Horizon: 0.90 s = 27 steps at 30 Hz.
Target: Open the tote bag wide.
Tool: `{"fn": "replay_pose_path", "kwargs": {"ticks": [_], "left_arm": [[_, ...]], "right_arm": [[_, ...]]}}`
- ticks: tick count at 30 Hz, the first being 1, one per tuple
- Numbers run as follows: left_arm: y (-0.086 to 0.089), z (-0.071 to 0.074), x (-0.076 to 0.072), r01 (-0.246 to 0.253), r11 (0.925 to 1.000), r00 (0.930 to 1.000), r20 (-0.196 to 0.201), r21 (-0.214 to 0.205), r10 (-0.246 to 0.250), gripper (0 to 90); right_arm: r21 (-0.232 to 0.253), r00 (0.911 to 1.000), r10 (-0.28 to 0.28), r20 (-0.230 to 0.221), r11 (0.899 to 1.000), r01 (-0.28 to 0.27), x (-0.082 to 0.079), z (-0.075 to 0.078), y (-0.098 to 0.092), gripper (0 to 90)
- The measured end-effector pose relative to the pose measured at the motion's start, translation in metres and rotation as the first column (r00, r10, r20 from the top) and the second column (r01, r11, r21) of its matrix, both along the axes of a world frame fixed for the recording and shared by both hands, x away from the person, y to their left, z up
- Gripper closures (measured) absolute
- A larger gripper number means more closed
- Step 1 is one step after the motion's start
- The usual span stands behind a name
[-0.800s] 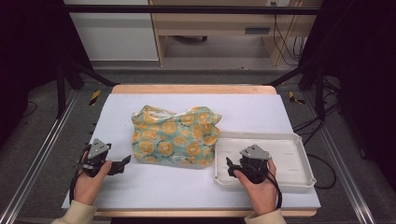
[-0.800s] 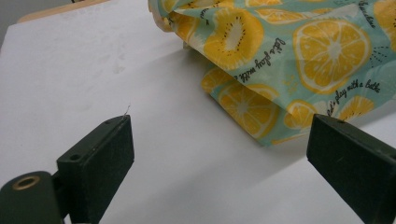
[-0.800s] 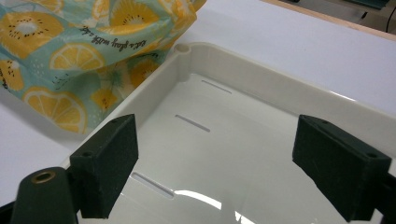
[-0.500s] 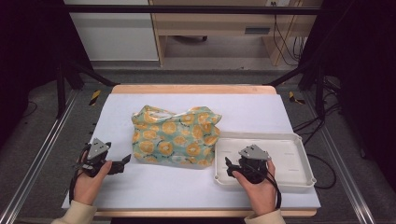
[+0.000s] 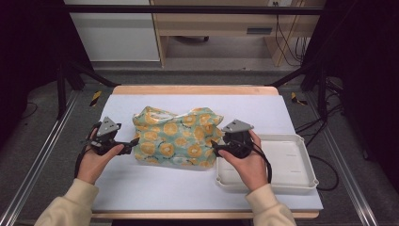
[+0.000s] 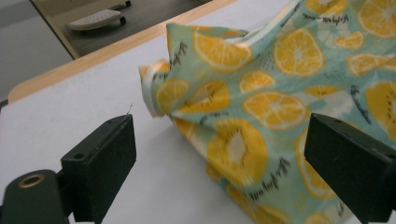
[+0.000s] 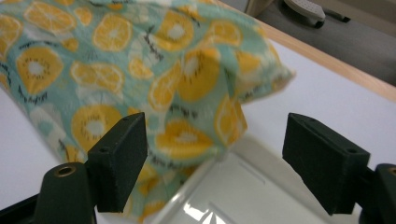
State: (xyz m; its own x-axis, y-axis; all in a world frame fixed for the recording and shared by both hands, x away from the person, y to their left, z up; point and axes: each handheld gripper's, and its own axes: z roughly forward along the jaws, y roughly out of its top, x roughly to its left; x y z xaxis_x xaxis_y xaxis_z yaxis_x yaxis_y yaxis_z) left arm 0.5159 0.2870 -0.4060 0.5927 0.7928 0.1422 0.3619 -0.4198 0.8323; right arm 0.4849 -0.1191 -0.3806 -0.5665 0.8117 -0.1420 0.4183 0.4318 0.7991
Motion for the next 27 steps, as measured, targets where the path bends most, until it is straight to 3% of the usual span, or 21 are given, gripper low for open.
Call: {"fn": "replay_pose_path", "kwargs": {"ticks": [2,7,11,14,15,19,22,24,25,27], "left_arm": [[-0.002,0.002,0.005,0.001,0.9998,1.0000,0.010,0.018,-0.001,9.1],[-0.007,0.007,0.024,0.007,0.9981,0.9999,0.006,0.062,-0.008,9.6],[-0.009,0.007,0.031,0.016,0.9974,0.9999,0.002,0.071,-0.016,10.2],[-0.010,0.006,0.033,0.016,0.9983,0.9999,0.000,0.056,-0.016,10.2],[-0.010,0.006,0.033,0.016,0.9983,0.9999,0.000,0.056,-0.016,10.2],[-0.009,0.006,0.029,0.031,0.9979,0.9995,0.002,0.057,-0.031,10.2],[-0.007,0.006,0.027,0.036,0.9978,0.9993,0.008,0.056,-0.036,10.3],[-0.004,0.006,0.024,0.034,0.9979,0.9994,0.006,0.055,-0.035,10.4],[-0.004,0.006,0.024,0.034,0.9979,0.9994,0.006,0.055,-0.035,10.5],[-0.002,0.007,0.021,0.031,0.9984,0.9994,0.013,0.048,-0.032,11.0]], "right_arm": [[-0.006,1.0000,0.009,-0.002,1.000,-0.009,0.006,0.004,0.004,22.1],[-0.049,0.9994,0.031,-0.013,0.998,-0.031,0.043,0.015,0.024,16.9],[-0.087,0.9997,0.022,-0.003,0.996,-0.022,0.068,0.021,0.036,16.8],[-0.105,0.9990,0.008,-0.045,0.994,-0.012,0.087,0.018,0.044,19.2],[-0.114,0.9980,0.001,-0.063,0.993,-0.009,0.093,0.015,0.046,21.7],[-0.108,0.9937,0.015,-0.111,0.994,-0.027,0.103,0.006,0.050,60.0],[-0.058,0.9959,0.054,-0.073,0.997,-0.058,0.093,0.006,0.049,80.9],[-0.006,0.9956,0.073,-0.060,0.997,-0.073,0.083,0.008,0.046,86.4],[-0.006,0.9956,0.073,-0.060,0.997,-0.073,0.083,0.008,0.046,86.4],[0.042,0.9937,0.108,-0.031,0.993,-0.107,0.063,0.012,0.043,87.7]]}}
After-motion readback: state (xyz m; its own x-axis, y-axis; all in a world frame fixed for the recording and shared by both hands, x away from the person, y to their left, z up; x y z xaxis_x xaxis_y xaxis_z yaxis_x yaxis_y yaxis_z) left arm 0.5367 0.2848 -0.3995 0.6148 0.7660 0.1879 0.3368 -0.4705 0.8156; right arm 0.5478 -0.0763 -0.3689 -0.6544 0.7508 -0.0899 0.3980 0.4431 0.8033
